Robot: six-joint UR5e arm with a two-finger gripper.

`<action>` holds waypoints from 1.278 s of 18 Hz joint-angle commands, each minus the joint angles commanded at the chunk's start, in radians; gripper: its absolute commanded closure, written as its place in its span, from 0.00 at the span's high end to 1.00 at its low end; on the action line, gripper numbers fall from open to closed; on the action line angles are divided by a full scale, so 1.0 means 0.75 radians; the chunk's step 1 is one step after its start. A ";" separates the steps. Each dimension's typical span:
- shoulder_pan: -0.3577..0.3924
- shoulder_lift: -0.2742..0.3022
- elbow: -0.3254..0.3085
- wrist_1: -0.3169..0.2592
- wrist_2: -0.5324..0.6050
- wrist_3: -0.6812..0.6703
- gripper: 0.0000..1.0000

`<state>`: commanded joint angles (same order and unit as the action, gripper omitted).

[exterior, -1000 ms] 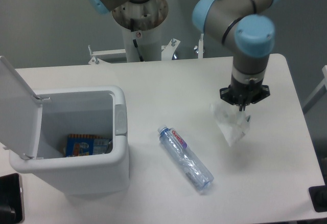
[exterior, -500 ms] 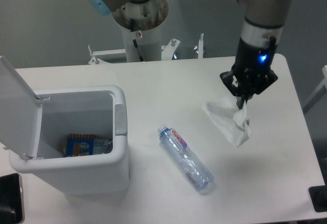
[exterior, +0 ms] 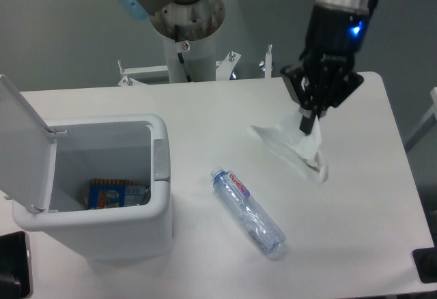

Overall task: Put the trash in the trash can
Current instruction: 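Carry the tissue over the white bin and open the gripper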

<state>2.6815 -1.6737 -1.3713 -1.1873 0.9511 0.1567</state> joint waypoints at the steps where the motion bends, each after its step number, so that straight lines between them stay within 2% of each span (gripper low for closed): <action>1: -0.024 0.014 -0.002 0.000 0.000 -0.033 0.07; 6: -0.184 0.033 -0.012 0.002 0.000 -0.137 0.07; 8: -0.280 0.029 -0.055 0.020 0.010 -0.125 0.08; 13: -0.438 0.014 -0.178 0.214 0.016 -0.125 0.08; 18: -0.511 0.008 -0.227 0.233 0.020 -0.123 0.09; 21: -0.526 0.010 -0.254 0.233 0.031 -0.101 0.24; 22: -0.528 0.010 -0.268 0.233 0.031 -0.090 0.36; 23: -0.530 0.012 -0.272 0.233 0.033 -0.072 0.55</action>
<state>2.2841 -1.6644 -1.5754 -1.0124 0.9756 0.1026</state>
